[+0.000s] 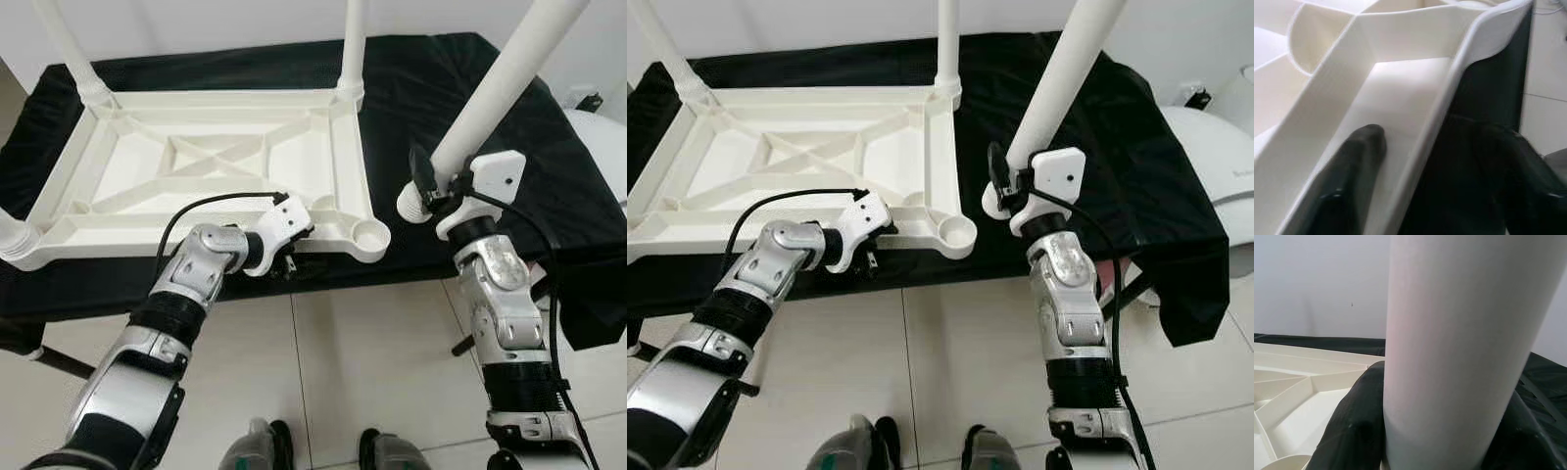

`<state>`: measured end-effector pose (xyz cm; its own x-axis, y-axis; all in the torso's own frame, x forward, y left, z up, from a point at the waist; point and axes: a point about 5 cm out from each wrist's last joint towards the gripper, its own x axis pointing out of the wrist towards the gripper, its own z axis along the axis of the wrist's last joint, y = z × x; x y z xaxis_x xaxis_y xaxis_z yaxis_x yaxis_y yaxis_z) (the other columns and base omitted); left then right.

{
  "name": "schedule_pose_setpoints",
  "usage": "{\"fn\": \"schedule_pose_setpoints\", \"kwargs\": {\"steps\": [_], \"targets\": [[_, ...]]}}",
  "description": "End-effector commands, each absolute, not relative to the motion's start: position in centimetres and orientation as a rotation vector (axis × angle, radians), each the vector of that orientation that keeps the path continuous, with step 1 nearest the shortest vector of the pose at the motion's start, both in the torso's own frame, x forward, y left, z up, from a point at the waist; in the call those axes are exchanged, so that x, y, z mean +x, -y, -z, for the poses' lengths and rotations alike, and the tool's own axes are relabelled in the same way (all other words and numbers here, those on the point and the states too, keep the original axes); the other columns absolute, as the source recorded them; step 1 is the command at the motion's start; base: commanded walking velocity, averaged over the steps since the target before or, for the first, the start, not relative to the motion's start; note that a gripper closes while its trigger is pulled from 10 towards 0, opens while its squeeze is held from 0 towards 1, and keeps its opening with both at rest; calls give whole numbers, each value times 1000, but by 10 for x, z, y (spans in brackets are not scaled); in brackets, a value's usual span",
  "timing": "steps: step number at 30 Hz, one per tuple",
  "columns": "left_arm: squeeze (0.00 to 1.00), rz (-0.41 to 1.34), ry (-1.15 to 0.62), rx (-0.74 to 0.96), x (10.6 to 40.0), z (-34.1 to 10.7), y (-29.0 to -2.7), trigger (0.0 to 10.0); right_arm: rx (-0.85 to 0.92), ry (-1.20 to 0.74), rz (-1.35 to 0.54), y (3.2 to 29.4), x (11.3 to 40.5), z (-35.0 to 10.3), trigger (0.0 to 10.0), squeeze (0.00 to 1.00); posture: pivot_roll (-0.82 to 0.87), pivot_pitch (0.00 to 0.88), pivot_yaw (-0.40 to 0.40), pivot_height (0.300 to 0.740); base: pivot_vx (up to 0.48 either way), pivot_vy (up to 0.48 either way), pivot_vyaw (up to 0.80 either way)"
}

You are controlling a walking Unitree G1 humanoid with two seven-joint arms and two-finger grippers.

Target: Building children table

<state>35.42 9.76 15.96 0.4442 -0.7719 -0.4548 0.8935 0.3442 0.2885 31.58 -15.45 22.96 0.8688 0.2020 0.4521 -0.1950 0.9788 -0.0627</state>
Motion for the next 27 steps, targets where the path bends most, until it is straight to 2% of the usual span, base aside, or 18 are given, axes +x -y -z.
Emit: {"fn": "schedule_pose_setpoints", "kwargs": {"steps": [1, 2, 16, 17, 18, 19, 20, 25, 26, 27], "targets": [[0, 925, -301, 546, 359, -146, -108, 824, -16, 479, -207, 154, 314, -231, 10000, 0, -133, 153, 78, 740, 0, 0, 0], [0, 929, -297, 534, 359, -147, -107, 0, -16, 479, -207, 154, 314, -231, 10000, 0, -133, 153, 78, 740, 0, 0, 0], [0, 846, -307, 479, 368, -151, -111, 0, -18, 481, -209, 153, 313, -230, 10000, 0, -134, 144, 76, 740, 0, 0, 0], [0, 845, -311, 479, 368, -151, -111, 1647, -17, 482, -209, 153, 313, -231, 10000, 0, -134, 146, 77, 740, 0, 0, 0], [0, 845, -311, 479, 368, -151, -111, 1647, -17, 482, -209, 153, 313, -231, 10000, 0, -134, 146, 77, 740, 0, 0, 0], [0, 842, -313, 477, 368, -151, -112, 3961, -17, 482, -209, 153, 313, -231, 10000, 0, -134, 146, 77, 740, 0, 0, 0], [0, 830, -318, 471, 369, -150, -112, 10000, -17, 482, -208, 153, 313, -231, 10000, 0, -134, 146, 77, 740, 0, 0, 0], [0, 792, -326, 462, 371, -150, -115, 10000, -16, 482, -206, 153, 313, -231, 10000, 0, -134, 146, 77, 740, 0, 0, 0], [0, 768, -327, 456, 373, -151, -117, 8275, -17, 483, -205, 153, 313, -231, 10000, 0, -135, 152, 80, 740, 0, 0, 0], [0, 768, -327, 456, 373, -151, -117, 8275, -17, 483, -205, 153, 313, -231, 10000, 0, -135, 152, 80, 740, 0, 0, 0]]}}
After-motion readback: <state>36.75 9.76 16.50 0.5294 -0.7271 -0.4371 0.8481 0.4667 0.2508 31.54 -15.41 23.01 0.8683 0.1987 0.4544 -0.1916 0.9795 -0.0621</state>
